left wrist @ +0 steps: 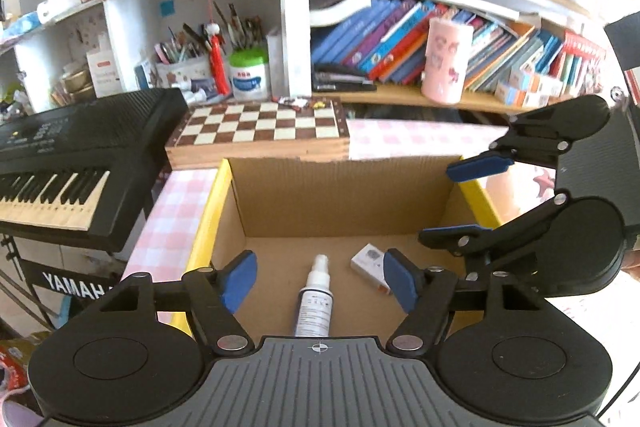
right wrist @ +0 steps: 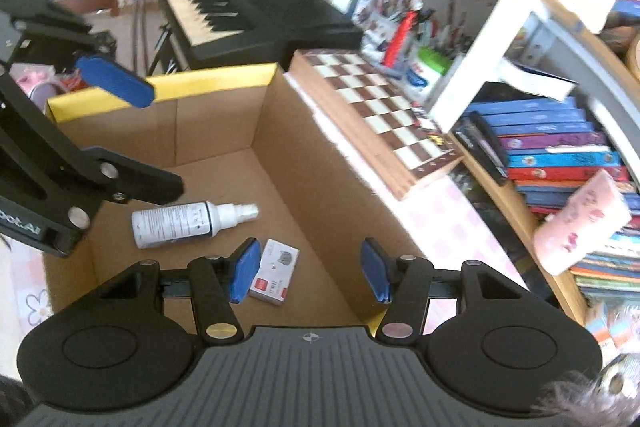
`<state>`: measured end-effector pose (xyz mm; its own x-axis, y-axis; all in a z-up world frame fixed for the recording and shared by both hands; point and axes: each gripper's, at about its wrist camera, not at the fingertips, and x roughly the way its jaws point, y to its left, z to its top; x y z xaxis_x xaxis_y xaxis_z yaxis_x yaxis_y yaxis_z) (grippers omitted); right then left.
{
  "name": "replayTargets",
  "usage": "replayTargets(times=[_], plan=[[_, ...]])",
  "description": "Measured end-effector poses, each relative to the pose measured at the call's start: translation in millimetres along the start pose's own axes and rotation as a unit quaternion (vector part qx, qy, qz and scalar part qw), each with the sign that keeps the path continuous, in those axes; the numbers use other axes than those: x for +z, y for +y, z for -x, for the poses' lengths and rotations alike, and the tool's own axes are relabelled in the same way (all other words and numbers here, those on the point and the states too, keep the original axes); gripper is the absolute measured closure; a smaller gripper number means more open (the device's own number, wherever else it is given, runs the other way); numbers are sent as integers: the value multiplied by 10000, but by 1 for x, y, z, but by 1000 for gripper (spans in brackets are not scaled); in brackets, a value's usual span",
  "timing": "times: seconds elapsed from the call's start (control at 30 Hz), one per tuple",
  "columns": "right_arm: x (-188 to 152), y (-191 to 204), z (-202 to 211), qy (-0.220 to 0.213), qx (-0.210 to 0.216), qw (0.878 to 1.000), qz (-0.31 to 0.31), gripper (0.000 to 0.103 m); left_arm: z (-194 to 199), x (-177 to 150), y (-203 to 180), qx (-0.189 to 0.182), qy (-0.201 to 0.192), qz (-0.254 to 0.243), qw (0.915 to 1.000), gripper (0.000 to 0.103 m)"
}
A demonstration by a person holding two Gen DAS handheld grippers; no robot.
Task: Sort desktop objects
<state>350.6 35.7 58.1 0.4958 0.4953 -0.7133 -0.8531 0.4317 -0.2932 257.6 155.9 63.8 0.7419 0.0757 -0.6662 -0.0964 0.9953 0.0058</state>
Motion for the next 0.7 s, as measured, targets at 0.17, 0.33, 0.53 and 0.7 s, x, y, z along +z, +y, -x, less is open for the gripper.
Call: replayTargets(times=[0.17, 0.33, 0.53, 0.7], plan=[[-7, 1, 27, -184, -168, 9993, -289, 50, 21, -7, -2, -2, -240, 102, 9997, 29], [-19, 4, 51, -345, -368, 9964, -680, 50, 39, -15, -3, -9, -401, 200, 9990, 28], [-34, 8, 81, -663, -778, 9846, -1421, 49, 60, -29, 2, -37, -551, 342, 9979, 23], [-47, 19, 102, -835, -1052, 9720, -1927, 49, 77, -43, 4, -90, -613, 440, 9971, 23]])
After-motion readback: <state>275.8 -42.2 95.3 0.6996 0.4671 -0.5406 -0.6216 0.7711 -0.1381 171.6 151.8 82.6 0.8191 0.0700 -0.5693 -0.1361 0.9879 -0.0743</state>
